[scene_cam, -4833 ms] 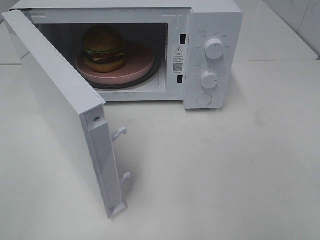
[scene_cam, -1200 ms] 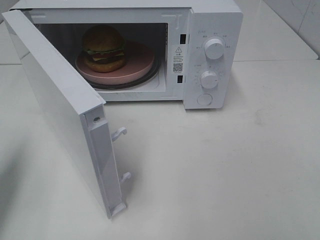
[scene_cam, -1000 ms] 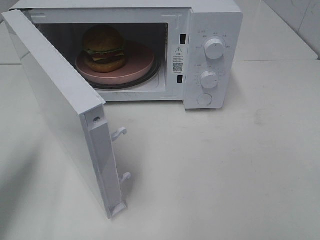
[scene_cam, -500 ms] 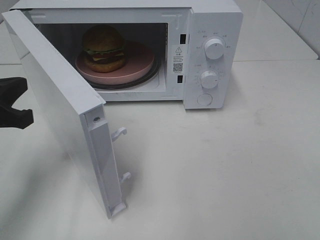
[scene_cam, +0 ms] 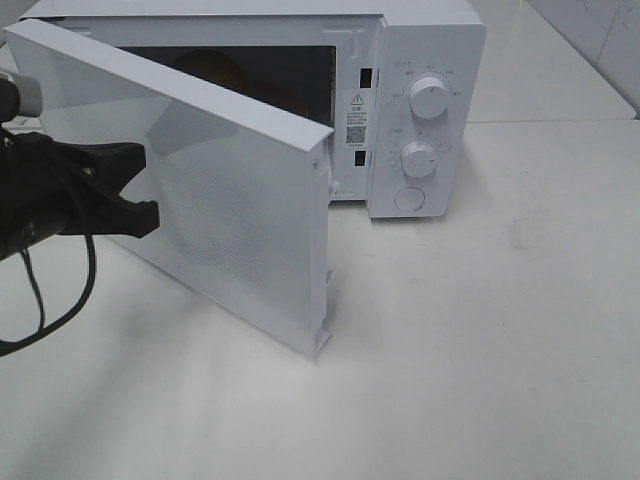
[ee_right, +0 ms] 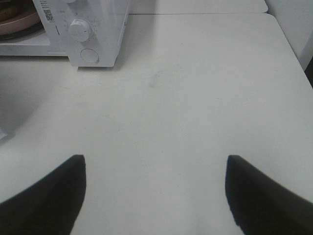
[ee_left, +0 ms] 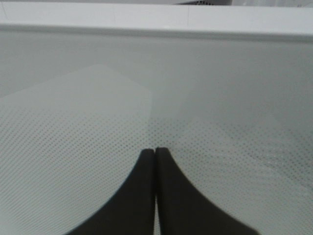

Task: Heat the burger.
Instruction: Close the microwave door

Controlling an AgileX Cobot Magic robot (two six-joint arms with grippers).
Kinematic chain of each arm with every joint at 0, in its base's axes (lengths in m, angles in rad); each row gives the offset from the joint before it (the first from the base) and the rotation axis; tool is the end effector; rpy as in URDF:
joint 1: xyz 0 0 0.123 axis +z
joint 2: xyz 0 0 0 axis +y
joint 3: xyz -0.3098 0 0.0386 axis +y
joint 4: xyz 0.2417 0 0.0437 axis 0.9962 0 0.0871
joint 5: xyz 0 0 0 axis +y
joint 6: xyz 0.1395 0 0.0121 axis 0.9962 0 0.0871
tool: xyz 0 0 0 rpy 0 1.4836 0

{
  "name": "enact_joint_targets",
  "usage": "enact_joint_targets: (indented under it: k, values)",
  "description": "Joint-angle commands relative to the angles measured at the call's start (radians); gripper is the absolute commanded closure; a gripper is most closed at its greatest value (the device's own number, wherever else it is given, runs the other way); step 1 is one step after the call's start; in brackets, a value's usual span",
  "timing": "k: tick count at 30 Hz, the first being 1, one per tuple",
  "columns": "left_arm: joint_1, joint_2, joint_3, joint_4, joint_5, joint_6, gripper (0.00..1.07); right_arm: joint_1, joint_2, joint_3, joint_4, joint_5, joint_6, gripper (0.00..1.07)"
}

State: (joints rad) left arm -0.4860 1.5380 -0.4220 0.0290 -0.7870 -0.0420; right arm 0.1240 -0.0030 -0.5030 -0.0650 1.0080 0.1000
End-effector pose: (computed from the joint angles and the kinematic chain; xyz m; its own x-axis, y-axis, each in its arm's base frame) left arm 0.2725 -0.1472 0.2023 -0.2223 0.0931 -0.9705 0.4800 0.8769 -0.0258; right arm 0.0092 -0.0066 0.2597 -0.4030 0.0154 -0.9151 -0.0474 0.9982 0.0377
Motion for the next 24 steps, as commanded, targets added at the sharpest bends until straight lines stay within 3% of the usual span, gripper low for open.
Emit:
enact_joint_targets:
  k: [1,14,19,24]
  values:
    - [-0.036,0.032,-0.053,-0.069,-0.022,0.012,1.07,-0.008,-0.030,0.003,0.002,-0.010,-0.013,0.31]
    - [-0.174,0.173,-0.261,-0.353,0.016,0.185,1.07,-0.008,-0.030,0.003,0.002,-0.010,-0.013,0.31]
    - [-0.207,0.229,-0.342,-0.411,0.023,0.231,1.07,-0.008,-0.030,0.003,0.002,-0.010,-0.013,0.31]
    - [-0.215,0.285,-0.425,-0.440,0.052,0.234,1.07,-0.008,-0.030,0.003,0.002,-0.010,-0.013,0.31]
